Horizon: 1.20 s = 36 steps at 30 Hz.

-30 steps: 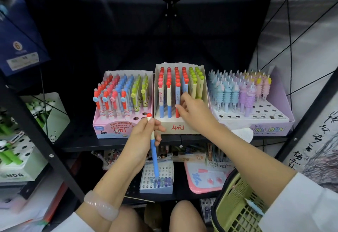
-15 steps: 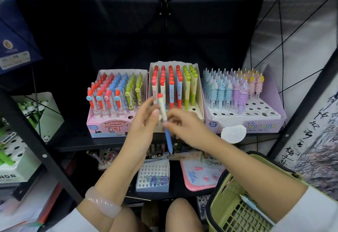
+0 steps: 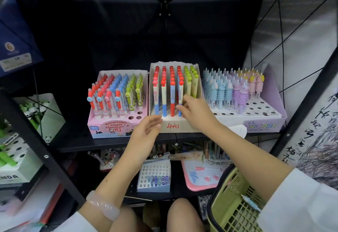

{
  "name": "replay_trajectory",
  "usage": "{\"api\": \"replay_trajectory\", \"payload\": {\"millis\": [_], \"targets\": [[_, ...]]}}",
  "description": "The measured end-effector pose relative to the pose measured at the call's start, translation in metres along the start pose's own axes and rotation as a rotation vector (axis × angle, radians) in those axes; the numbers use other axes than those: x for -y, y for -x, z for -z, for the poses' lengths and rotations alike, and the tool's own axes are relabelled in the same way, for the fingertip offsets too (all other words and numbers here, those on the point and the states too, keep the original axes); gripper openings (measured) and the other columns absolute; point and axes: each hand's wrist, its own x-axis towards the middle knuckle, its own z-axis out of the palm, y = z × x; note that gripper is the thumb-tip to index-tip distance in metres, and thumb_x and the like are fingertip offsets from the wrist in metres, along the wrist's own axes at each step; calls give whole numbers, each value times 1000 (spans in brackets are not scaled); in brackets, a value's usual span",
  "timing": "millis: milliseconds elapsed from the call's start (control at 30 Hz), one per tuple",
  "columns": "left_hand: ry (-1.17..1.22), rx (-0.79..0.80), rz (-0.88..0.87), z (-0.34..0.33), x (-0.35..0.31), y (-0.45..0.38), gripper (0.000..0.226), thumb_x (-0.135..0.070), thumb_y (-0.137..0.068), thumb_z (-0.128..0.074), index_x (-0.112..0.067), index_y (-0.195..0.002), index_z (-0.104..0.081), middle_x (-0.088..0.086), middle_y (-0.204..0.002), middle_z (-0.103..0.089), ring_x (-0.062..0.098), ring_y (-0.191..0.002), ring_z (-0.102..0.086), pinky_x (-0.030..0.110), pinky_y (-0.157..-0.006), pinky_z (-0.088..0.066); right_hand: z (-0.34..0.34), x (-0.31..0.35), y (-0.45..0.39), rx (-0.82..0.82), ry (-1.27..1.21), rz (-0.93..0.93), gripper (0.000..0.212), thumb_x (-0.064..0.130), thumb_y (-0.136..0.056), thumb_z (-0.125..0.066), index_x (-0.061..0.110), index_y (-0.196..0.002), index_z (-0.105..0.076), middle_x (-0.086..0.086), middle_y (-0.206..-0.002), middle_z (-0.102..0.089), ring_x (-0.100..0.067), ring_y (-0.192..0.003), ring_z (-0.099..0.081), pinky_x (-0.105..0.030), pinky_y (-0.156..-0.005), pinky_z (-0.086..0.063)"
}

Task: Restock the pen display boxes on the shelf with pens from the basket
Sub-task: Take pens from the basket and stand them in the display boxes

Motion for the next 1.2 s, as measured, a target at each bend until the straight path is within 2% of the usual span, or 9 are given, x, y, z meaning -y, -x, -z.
{"api": "replay_trajectory", "payload": {"millis": [100,233,467,633,767,833,933,1033,1200], "targets": [[4,34,1,-6,0,5,23,-13,-96,-47,-31,-105,-57,-16,-111,-62,-5,-108,-55,14,-90,-42,2,-1,1,3,36,-13,21,26,-92,-57,5,-96,-59,-7,-88,-66,-23,-83,-61,-29,-71,-47],[32,122,14,-31,2,16,25,-13,-95,-47,-34,-102,-58,-14,-110,-64,-2,-106,-58,18,-93,-44,19,-12,23,26,-57,-41,30,23,-89,-62,11,-116,-57,-1,-91,-66,-14,-83,-58,-24,-76,-46],[-4,423,44,-119,24,42,23,-2,-94,-46,-21,-100,-58,-9,-100,-61,-3,-95,-56,8,-81,-44,48,-86,123,197,-103,-153,14,21,-91,-56,18,-103,-63,12,-77,-62,-2,-70,-59,-7,-64,-43],[-156,708,132,-185,55,66,16,-18,-97,-46,-30,-103,-56,-15,-108,-58,-3,-101,-53,7,-82,-41,44,-180,233,585,175,-406,24,23,-96,-48,12,-113,-60,-6,-106,-67,-19,-92,-62,-26,-76,-44],[-329,966,191,-225,75,87,20,-23,-99,-42,-25,-115,-54,-10,-115,-53,4,-104,-49,9,-79,-39,31,-238,335,859,355,-800,48,35,-93,-50,11,-134,-42,-12,-127,-55,-27,-114,-54,-32,-89,-45],[-417,1085,214,-237,82,95,28,-28,-99,-42,-23,-125,-51,-8,-124,-50,6,-111,-46,15,-83,-38,23,-252,382,905,388,-979,67,42,-91,-51,9,-144,-26,-15,-135,-49,-29,-122,-49,-32,-95,-44],[-489,1212,225,-246,85,101,34,-31,-99,-41,-23,-132,-47,-9,-130,-45,4,-112,-42,11,-79,-36,8,-261,428,821,398,-1116,61,49,-93,-41,10,-139,-37,-18,-132,-51,-31,-116,-54,-35,-94,-49],[-486,1221,255,-247,88,101,32,-33,-98,-41,-27,-129,-47,-10,-129,-47,5,-112,-44,18,-84,-37,-7,-257,437,843,353,-1213,78,56,-91,-42,13,-148,-11,-29,-147,-23,-42,-129,-38,-46,-103,-41],[-452,1170,327,-243,93,100,24,-36,-98,-41,-35,-121,-50,-18,-118,-45,1,-106,-43,11,-73,-33,-40,-228,430,868,233,-1095,91,61,-85,-51,18,-149,-3,-24,-145,-20,-42,-130,-33,-48,-105,-36]]}}
